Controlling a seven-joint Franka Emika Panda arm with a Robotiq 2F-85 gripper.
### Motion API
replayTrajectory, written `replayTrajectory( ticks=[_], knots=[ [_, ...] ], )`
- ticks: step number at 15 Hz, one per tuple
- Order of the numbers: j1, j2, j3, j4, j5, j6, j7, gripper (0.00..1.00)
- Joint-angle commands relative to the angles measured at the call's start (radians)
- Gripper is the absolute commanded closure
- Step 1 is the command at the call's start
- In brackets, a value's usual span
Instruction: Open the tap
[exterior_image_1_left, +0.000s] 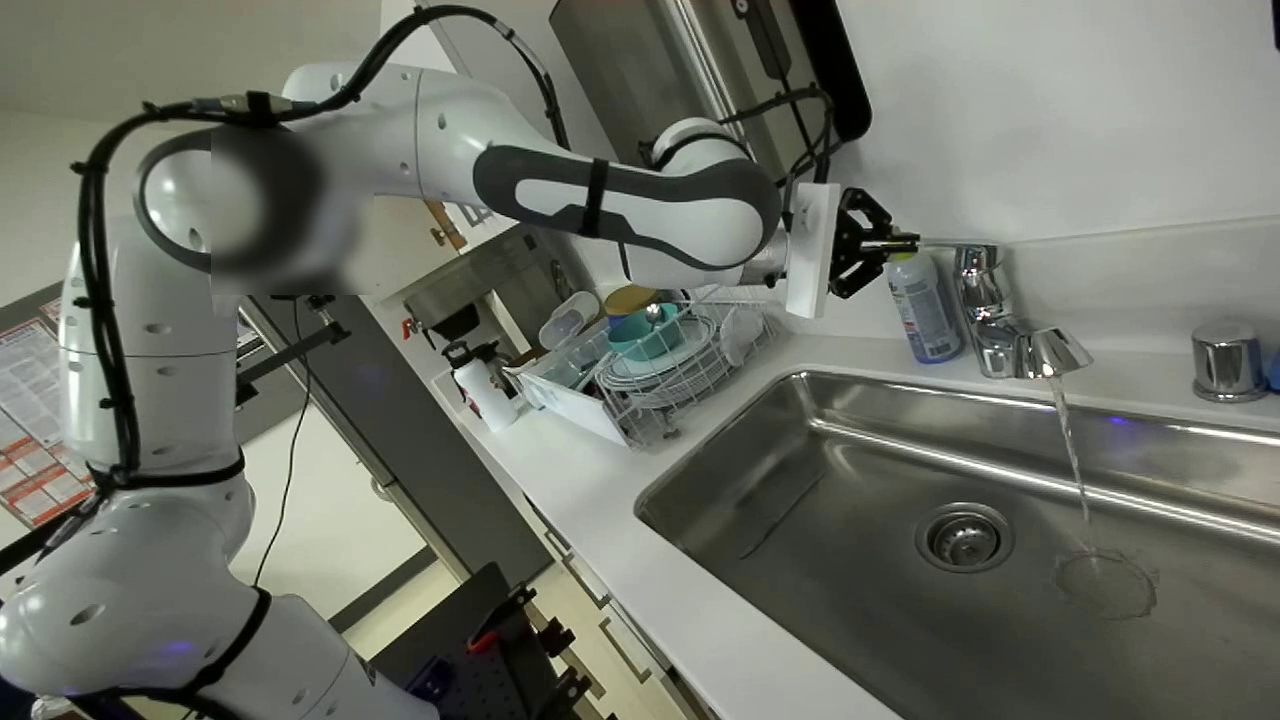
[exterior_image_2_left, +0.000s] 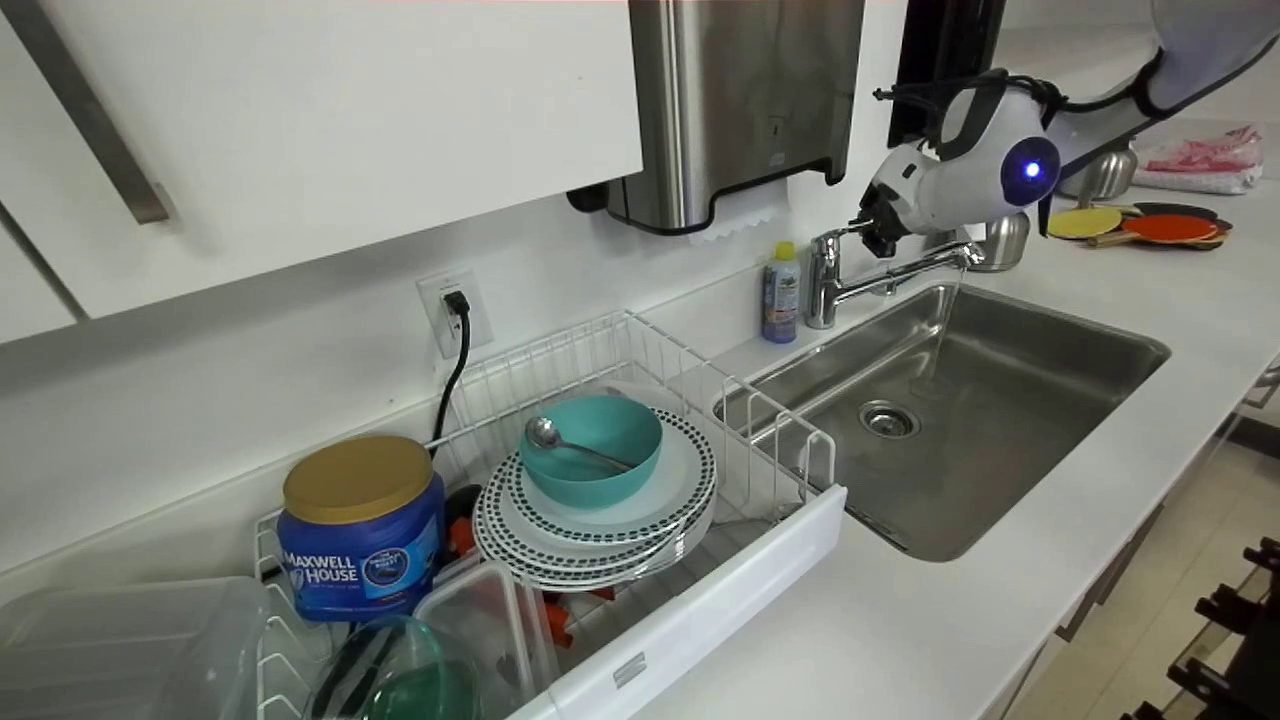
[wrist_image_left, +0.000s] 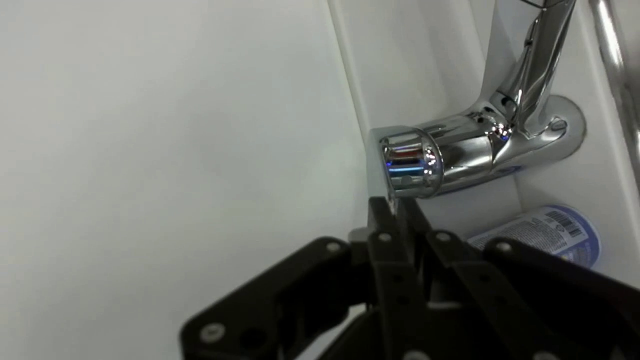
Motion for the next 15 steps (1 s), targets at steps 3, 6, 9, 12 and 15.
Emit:
replayTrajectory(
  ticks=[3,6,9,12,15],
  knots=[
    [0.024,-0.010,-0.073,0.044,0.087,0.101,-0.065,0.97],
    [0.042,-0.019,-0.105,0.032,0.123,0.128,-0.091,0.97],
    [0.071,-0.059,-0.132,-0.023,0.120,0.105,-0.090,0.64],
    [0.087,-0.085,-0.144,-0.046,0.093,0.092,-0.083,0.43],
    [0.092,-0.074,-0.156,-0.029,0.105,0.119,-0.088,0.21]
  ],
)
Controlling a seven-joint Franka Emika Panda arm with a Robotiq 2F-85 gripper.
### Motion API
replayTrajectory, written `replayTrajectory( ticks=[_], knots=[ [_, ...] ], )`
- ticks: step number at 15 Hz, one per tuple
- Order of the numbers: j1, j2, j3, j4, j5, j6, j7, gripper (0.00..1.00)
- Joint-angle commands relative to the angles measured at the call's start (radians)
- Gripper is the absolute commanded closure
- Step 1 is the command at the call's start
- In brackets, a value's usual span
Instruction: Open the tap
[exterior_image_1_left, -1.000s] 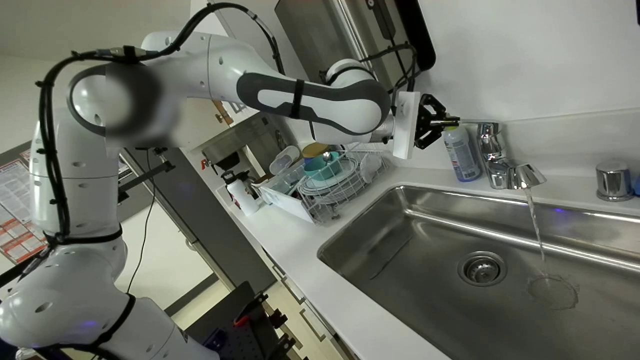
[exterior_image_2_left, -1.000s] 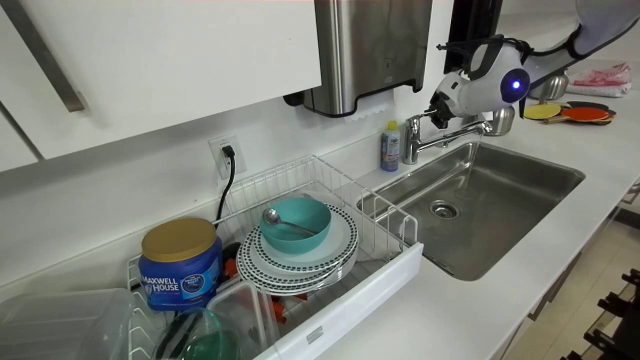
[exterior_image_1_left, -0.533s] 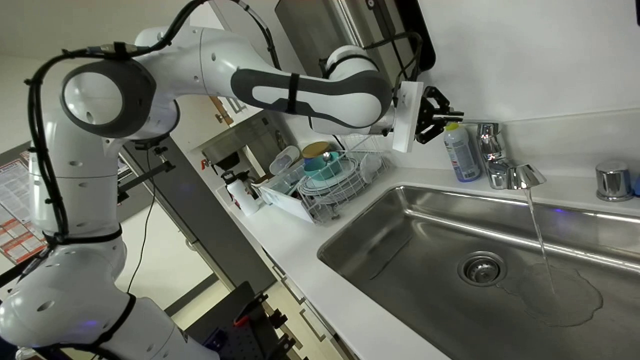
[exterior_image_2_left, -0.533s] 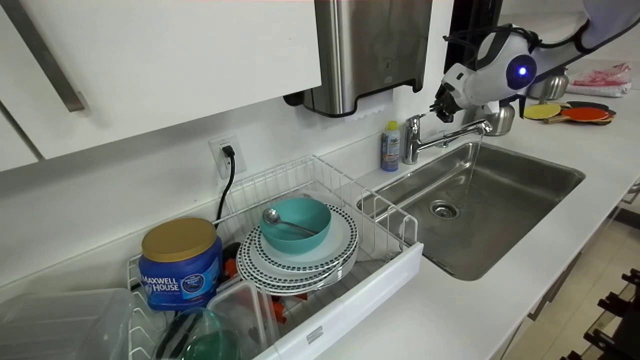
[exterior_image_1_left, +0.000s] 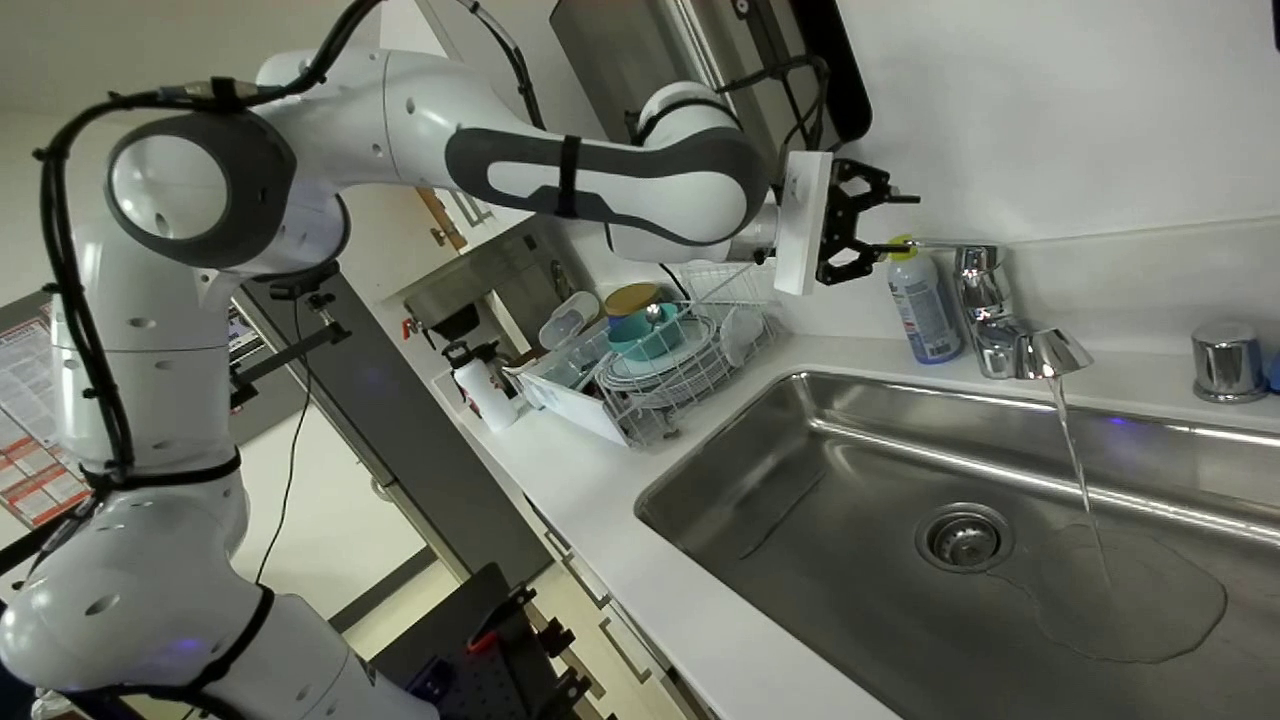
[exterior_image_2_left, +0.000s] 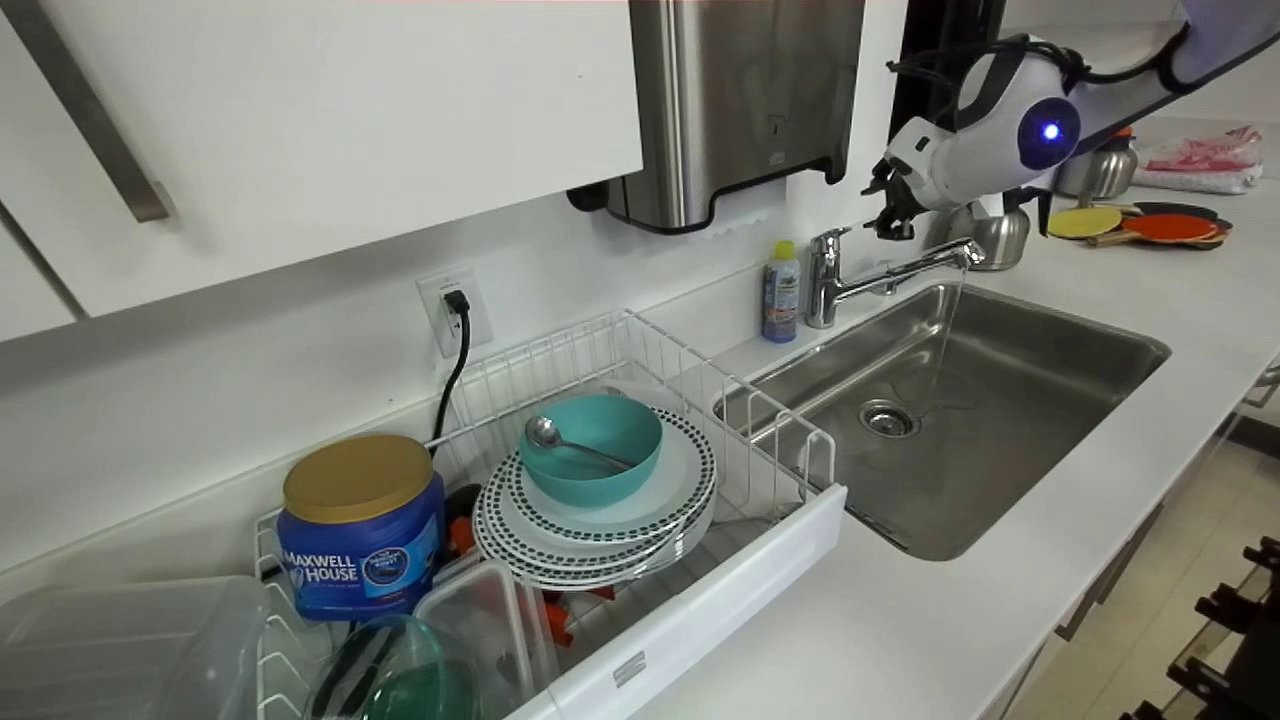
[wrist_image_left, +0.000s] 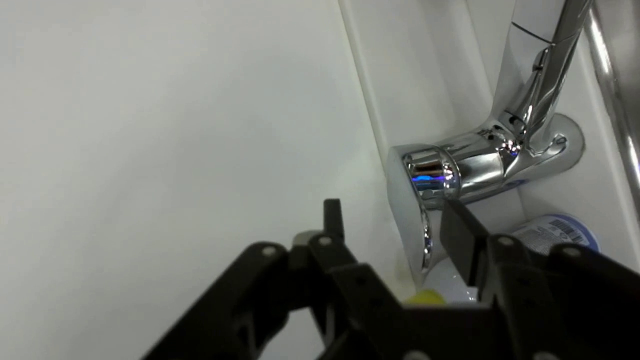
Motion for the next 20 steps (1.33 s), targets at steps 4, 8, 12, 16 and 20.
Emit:
replayTrajectory(
  ticks=[4,8,12,16,20],
  knots=[
    [0.021,-0.008,-0.034,-0.007,0.009,0.030,-0.022,0.00],
    [-0.019,0.017,0.031,0.033,-0.025,0.043,0.006,0.00],
    [-0.062,0.046,0.102,0.074,-0.059,0.044,0.012,0.00],
    [-0.095,0.083,0.143,0.114,-0.071,0.051,0.002,0.00],
    [-0.107,0.115,0.145,0.143,-0.057,0.057,-0.007,0.42]
  ],
)
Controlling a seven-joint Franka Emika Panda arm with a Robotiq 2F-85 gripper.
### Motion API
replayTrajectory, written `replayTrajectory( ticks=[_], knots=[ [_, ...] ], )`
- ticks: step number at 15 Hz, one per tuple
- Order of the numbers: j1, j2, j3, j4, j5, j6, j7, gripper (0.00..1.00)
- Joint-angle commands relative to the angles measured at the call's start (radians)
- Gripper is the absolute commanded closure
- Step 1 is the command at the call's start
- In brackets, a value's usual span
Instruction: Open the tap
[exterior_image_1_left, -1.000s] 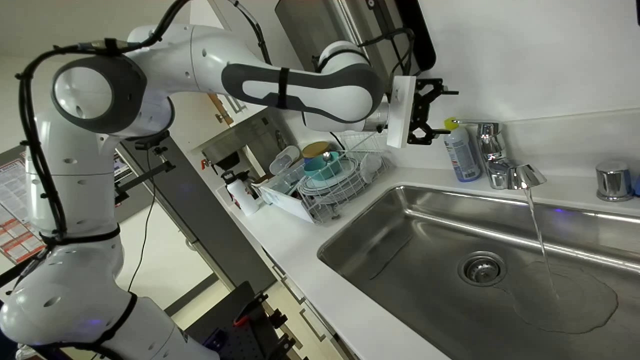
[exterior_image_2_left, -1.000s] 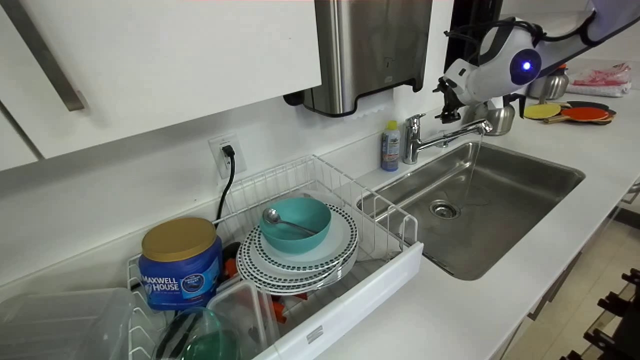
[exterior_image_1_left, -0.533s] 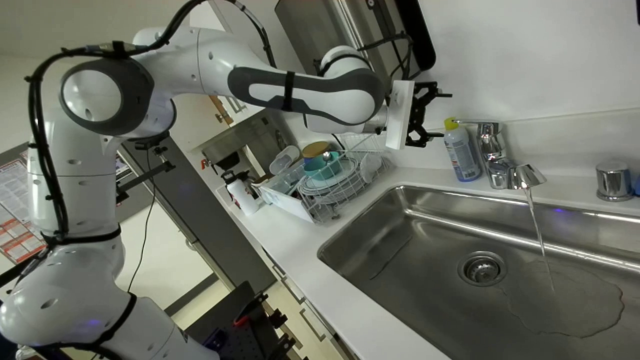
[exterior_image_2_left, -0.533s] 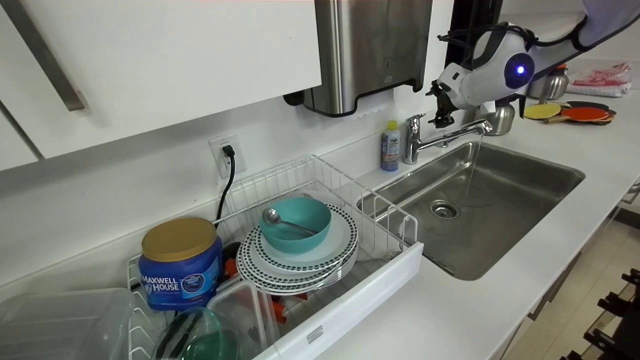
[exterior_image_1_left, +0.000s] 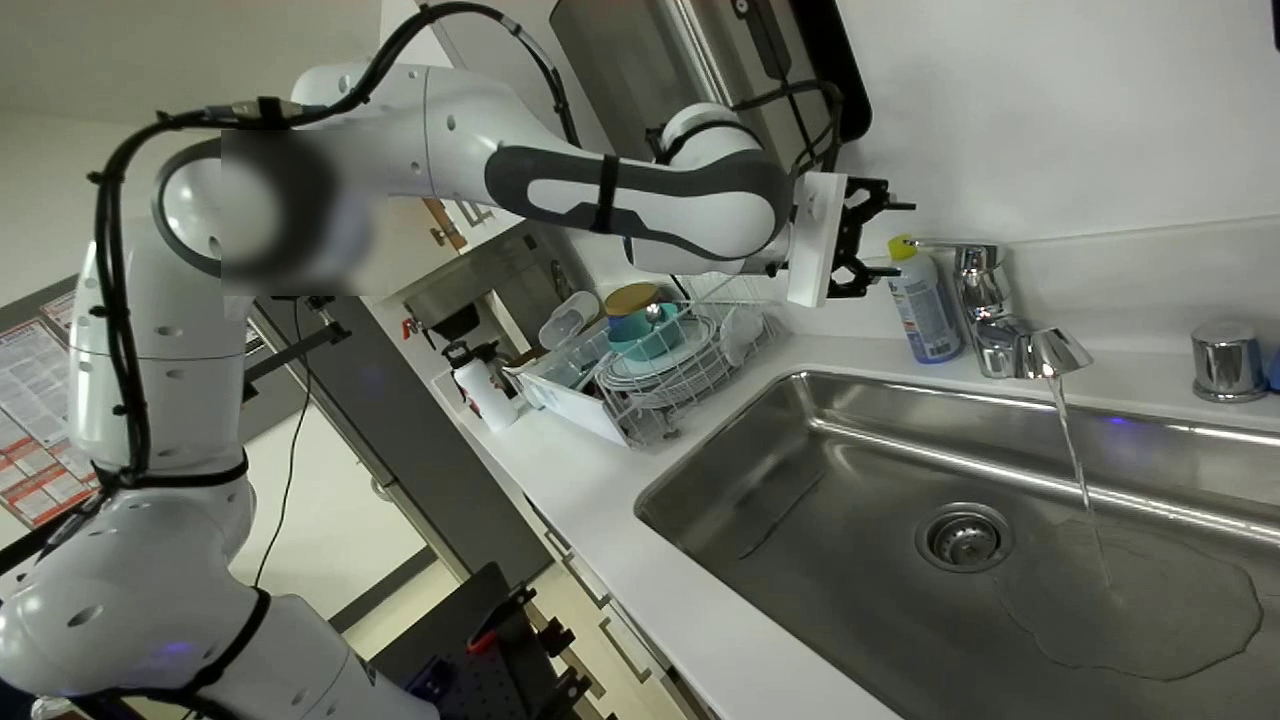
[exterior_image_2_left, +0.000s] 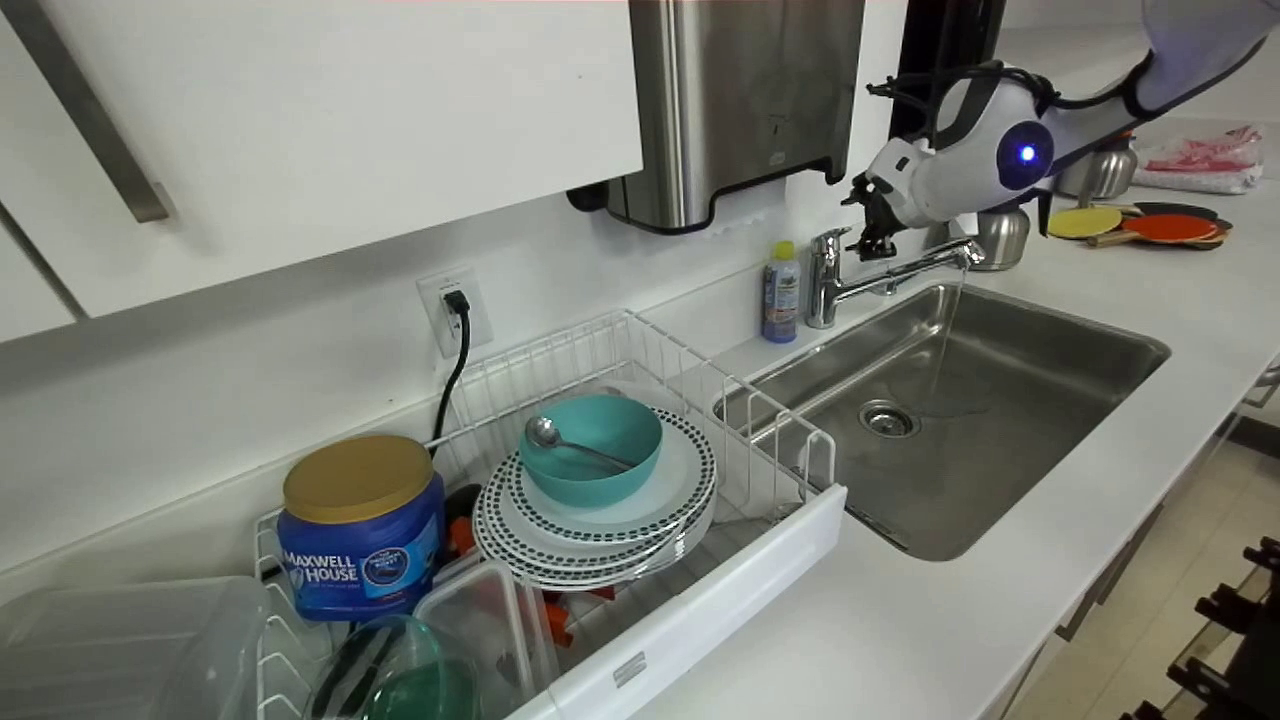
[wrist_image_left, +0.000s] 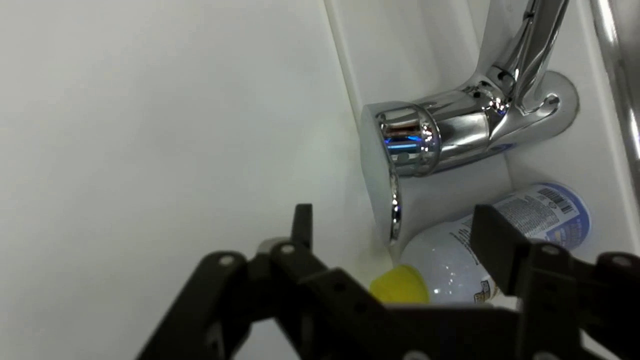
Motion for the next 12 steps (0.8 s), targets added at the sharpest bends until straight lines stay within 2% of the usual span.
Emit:
replayTrajectory(
  ticks=[1,5,8,12],
  knots=[
    [-0.024,0.039,0.012,0.066,-0.008,0.056,-0.010,0.51],
    [-0.025,0.055,0.008,0.085,-0.004,0.066,-0.012,0.81],
    [-0.023,0.063,0.004,0.099,-0.001,0.072,-0.013,0.99],
    [-0.023,0.076,-0.007,0.135,0.014,0.096,-0.018,0.98]
  ],
)
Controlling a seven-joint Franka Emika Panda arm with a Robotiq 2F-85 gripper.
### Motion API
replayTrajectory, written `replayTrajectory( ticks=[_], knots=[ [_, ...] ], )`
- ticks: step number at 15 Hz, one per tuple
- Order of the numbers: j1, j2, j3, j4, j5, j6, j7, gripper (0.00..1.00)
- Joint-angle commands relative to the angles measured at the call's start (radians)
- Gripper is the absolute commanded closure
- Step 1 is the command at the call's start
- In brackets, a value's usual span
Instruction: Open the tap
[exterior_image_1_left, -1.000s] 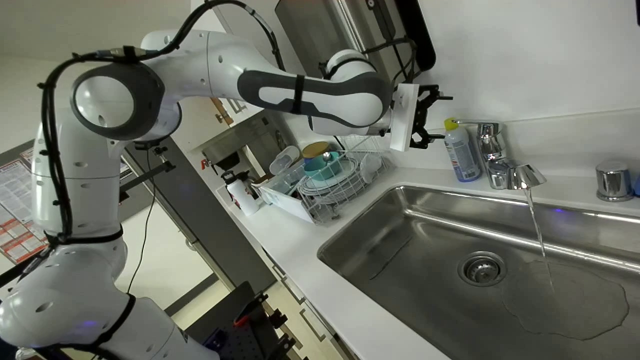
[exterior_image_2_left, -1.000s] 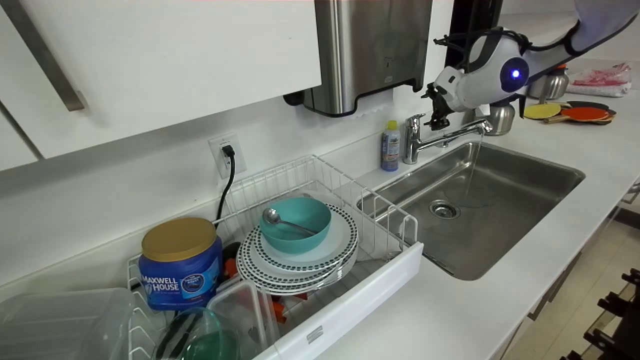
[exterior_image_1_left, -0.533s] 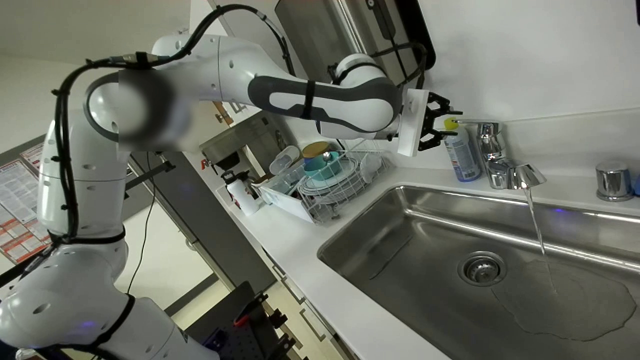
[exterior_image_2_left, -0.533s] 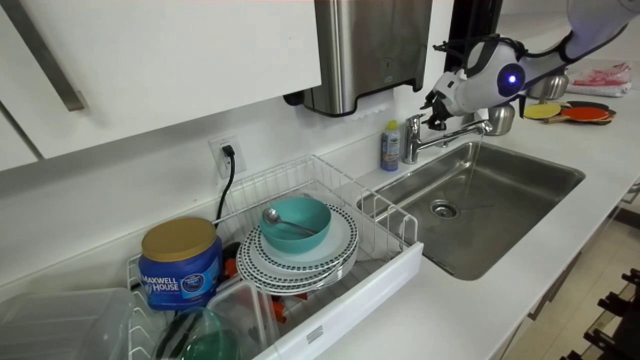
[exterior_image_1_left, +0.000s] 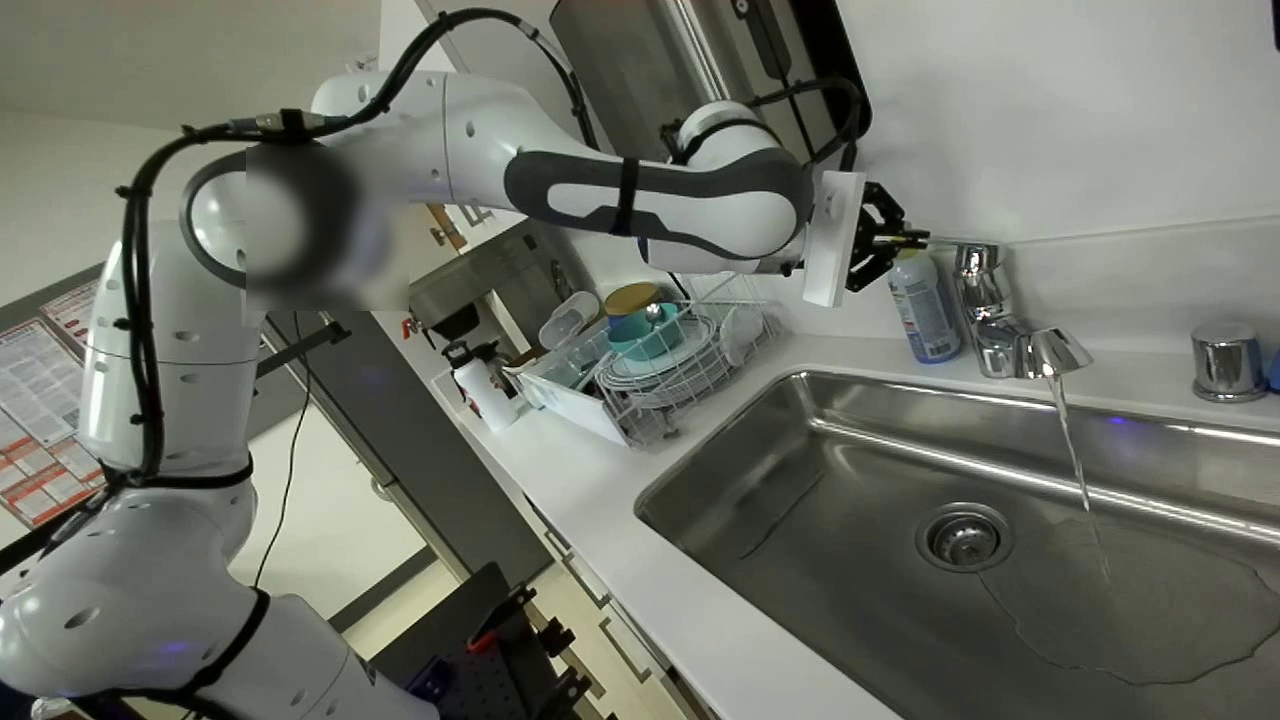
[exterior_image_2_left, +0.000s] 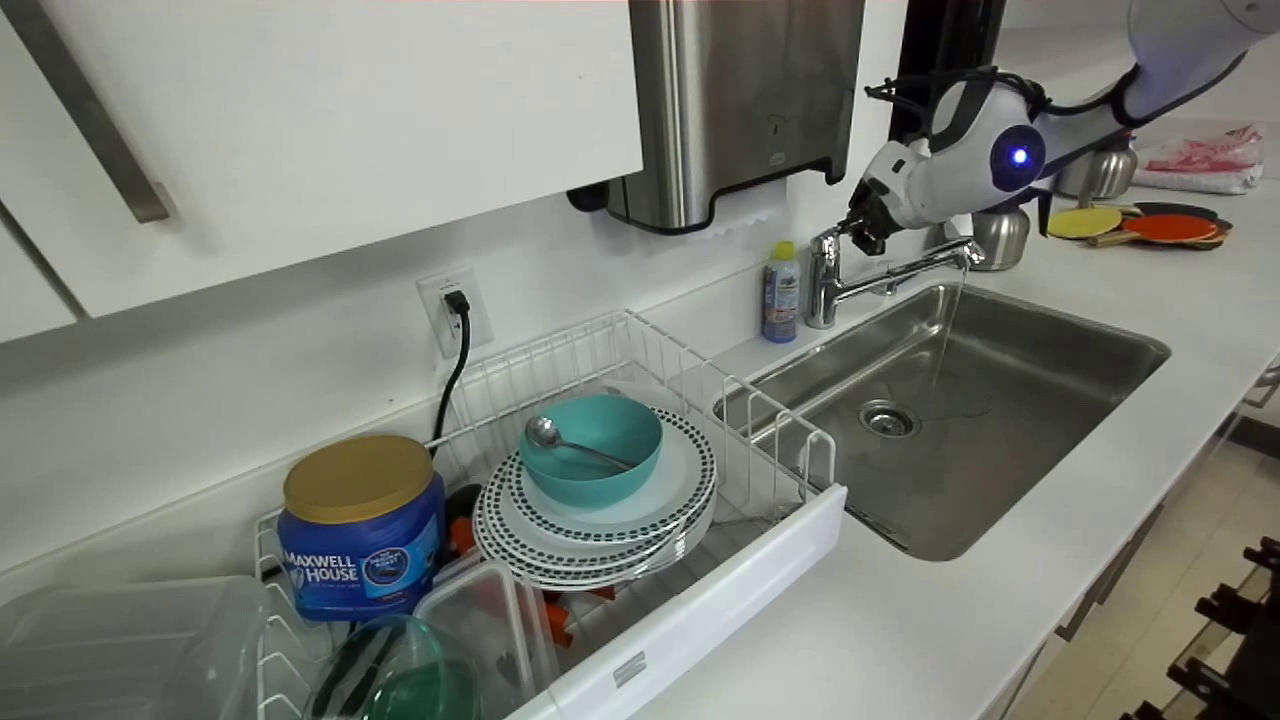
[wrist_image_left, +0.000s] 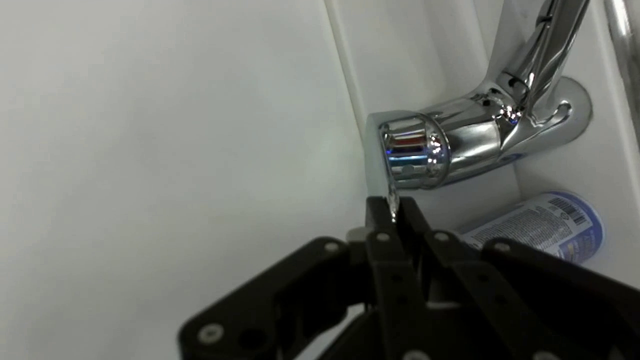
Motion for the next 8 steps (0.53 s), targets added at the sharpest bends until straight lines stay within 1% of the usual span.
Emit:
replayTrajectory(
  ticks=[1,5,6,7,8],
  knots=[
    [-0.008,0.022,-0.010,0.060,0.016,0.072,-0.018,0.98],
    [-0.001,0.033,-0.037,0.091,0.043,0.116,-0.019,0.98],
    [-0.055,0.022,0.015,0.062,0.190,0.101,-0.200,0.98],
    [-0.057,0.024,0.009,0.058,0.242,0.102,-0.244,0.98],
    [-0.067,0.021,0.011,0.045,0.323,0.104,-0.327,0.98]
  ],
)
